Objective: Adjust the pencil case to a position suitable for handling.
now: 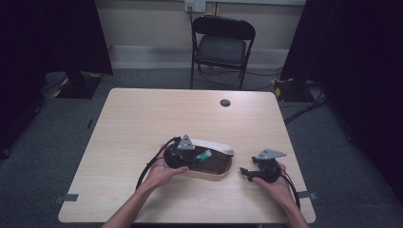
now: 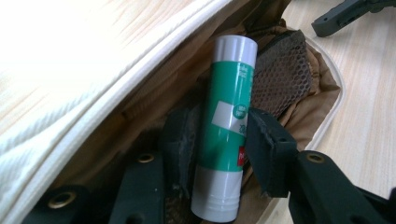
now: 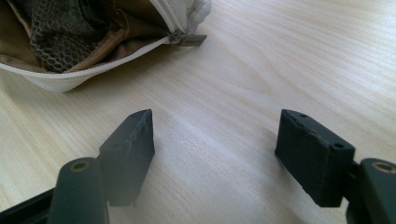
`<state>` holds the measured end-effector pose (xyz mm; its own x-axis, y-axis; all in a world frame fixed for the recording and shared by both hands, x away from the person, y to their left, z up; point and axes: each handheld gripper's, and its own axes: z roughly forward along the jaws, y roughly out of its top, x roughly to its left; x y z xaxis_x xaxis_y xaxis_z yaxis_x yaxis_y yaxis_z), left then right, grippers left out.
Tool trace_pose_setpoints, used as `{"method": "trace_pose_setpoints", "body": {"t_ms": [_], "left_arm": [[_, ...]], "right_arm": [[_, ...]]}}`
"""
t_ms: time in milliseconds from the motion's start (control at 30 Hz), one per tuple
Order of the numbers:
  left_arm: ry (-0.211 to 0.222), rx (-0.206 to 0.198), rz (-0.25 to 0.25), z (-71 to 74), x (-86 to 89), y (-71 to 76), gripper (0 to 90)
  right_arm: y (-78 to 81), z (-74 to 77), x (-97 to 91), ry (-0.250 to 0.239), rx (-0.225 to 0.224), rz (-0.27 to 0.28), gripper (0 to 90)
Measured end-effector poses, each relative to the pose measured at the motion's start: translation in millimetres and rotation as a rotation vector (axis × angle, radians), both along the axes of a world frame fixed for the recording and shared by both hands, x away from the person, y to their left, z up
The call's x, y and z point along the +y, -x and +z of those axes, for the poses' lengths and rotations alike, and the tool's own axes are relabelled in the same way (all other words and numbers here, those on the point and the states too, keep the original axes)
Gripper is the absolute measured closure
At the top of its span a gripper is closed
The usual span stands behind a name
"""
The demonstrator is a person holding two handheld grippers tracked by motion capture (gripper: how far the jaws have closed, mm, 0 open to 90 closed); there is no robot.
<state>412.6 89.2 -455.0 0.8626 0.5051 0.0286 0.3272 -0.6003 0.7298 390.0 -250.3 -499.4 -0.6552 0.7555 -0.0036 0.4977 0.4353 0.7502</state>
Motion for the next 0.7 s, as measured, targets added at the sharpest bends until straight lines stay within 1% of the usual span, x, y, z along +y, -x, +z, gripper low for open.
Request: {"method": "trace_pose_setpoints", "body": {"t_ms": [33,133,167,233,267,300,333,367,400,433,500,600,700], "left_arm": [[-0.006,-0.001,-0.006,-0.7,0.6,0.4,60.4],[0.014,-0.008,-0.006,-5.1,0.5,1.3,59.8],[0.001,-0.003,-0.008,-4.5,1.1,1.4,59.8],[0.018,-0.015,-0.002,-6.5,0.2,3.7,59.8],[-0.017,-0.012,-0.011,-4.9,0.5,4.8,59.8],[-0.023,-0.020,-0.022,-7.2,-1.5,6.1,59.7],[-0.048,-0.019,-0.031,-6.4,-1.7,6.6,59.0],[-0.052,-0.021,-0.030,-6.7,-2.1,7.2,58.4],[-0.038,-0.019,-0.032,-7.6,-2.3,7.2,58.4],[-0.043,-0.016,-0.039,-6.8,-2.3,7.3,58.1],[-0.036,-0.024,-0.038,-9.1,-3.5,7.9,58.6],[-0.070,-0.028,-0.036,-10.0,-3.3,8.2,59.9],[-0.053,-0.036,-0.045,-9.9,-3.7,8.9,63.8]], "right_arm": [[-0.1,-0.1,0.0,0.000,-0.001,0.002,27.0],[-0.1,0.0,0.1,0.000,-0.002,0.001,26.9],[-0.1,-0.1,0.1,0.000,-0.002,0.001,26.9],[-0.1,-0.1,0.1,0.000,-0.002,0.001,27.0],[-0.1,-0.1,0.0,0.000,-0.001,0.001,27.0],[-0.1,-0.1,0.1,0.000,-0.002,0.000,27.0],[0.0,0.0,0.0,0.001,-0.002,0.000,27.0],[-0.1,0.0,0.0,0.000,-0.001,0.001,27.0],[0.0,0.0,0.1,0.000,0.000,-0.001,26.9],[-0.1,-0.1,0.0,0.000,-0.002,0.001,26.9],[-0.1,-0.1,0.0,0.000,-0.002,0.001,26.9],[-0.1,0.0,0.0,0.000,-0.001,0.001,27.0],[-0.1,0.0,0.0,0.000,-0.001,0.001,26.9]]}}
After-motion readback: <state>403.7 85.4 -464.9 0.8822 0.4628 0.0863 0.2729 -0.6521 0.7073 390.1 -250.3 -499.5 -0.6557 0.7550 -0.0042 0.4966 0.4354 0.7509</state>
